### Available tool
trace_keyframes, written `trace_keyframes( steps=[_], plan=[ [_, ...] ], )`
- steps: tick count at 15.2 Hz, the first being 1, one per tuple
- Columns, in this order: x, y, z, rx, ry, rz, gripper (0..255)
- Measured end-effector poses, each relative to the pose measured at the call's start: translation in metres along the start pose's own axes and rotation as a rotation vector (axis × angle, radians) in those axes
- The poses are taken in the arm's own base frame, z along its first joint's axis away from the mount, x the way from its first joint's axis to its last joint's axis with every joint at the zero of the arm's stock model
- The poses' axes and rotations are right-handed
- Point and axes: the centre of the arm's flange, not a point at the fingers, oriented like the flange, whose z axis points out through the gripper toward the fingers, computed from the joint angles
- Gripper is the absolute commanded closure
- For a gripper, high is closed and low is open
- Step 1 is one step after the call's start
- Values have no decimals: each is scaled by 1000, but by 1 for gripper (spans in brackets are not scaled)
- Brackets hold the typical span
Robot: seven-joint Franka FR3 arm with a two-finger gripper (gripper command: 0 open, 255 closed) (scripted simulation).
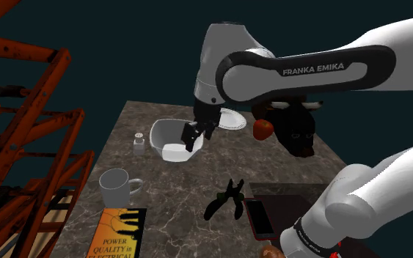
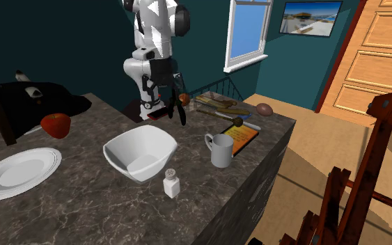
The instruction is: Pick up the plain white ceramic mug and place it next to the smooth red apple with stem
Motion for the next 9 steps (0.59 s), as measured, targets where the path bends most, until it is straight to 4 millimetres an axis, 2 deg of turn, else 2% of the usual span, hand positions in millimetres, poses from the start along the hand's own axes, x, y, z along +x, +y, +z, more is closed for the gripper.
trace_keyframes(
  steps=[9],
  plan=[
    [61, -85, 50, -14, 24, -23, 0]
  ],
)
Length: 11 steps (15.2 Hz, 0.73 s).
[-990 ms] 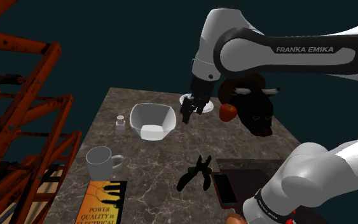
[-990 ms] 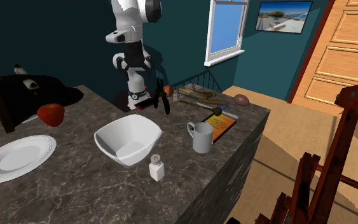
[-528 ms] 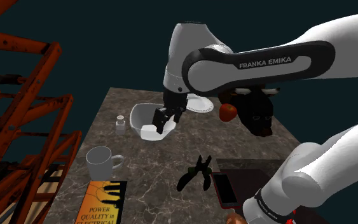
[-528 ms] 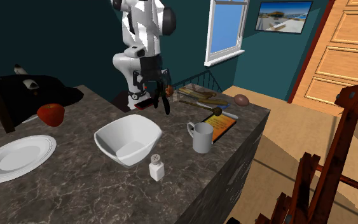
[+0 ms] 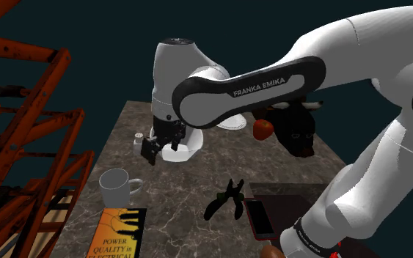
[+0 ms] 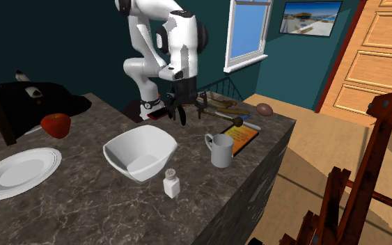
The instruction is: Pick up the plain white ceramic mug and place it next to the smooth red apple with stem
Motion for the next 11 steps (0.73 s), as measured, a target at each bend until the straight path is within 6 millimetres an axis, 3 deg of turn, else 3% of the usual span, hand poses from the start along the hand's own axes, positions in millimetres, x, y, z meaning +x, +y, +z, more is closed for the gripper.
trace_keyframes(
  steps=[8, 11],
  plan=[
    [55, -79, 46, -10, 22, -19, 0],
    [61, -92, 59, -12, 26, -21, 0]
  ],
)
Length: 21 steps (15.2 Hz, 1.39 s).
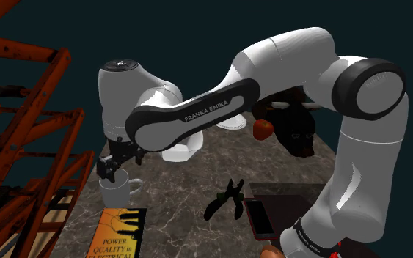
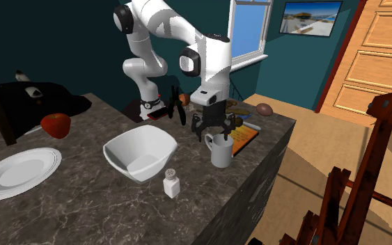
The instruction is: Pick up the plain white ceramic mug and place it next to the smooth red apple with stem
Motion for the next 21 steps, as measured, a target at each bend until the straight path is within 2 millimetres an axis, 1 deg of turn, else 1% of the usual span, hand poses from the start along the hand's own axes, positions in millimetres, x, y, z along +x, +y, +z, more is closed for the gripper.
trace_keyframes(
  steps=[6, 12, 13, 21],
  plan=[
    [2, -1, 30, -1, 0, 0, 0],
    [2, -1, 34, 0, 1, 0, 0],
    [2, -1, 34, 0, 1, 0, 255],
    [2, 0, 33, -1, 2, 1, 255]
  ],
)
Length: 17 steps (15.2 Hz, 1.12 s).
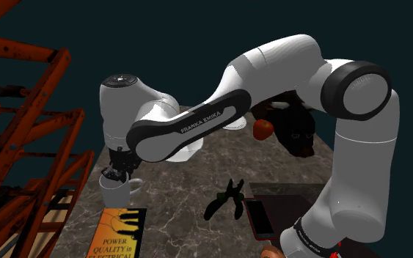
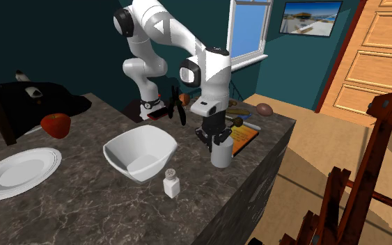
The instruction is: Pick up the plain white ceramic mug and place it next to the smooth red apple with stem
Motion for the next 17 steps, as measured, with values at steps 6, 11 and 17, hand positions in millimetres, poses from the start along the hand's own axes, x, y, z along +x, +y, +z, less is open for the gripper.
trace_keyframes(
  steps=[6, 11, 17],
  plan=[
    [1, 0, -17, 0, 0, -1, 255],
    [2, -1, -43, 1, 0, -1, 255],
    [5, -1, -72, 1, 0, -1, 255]
  ],
)
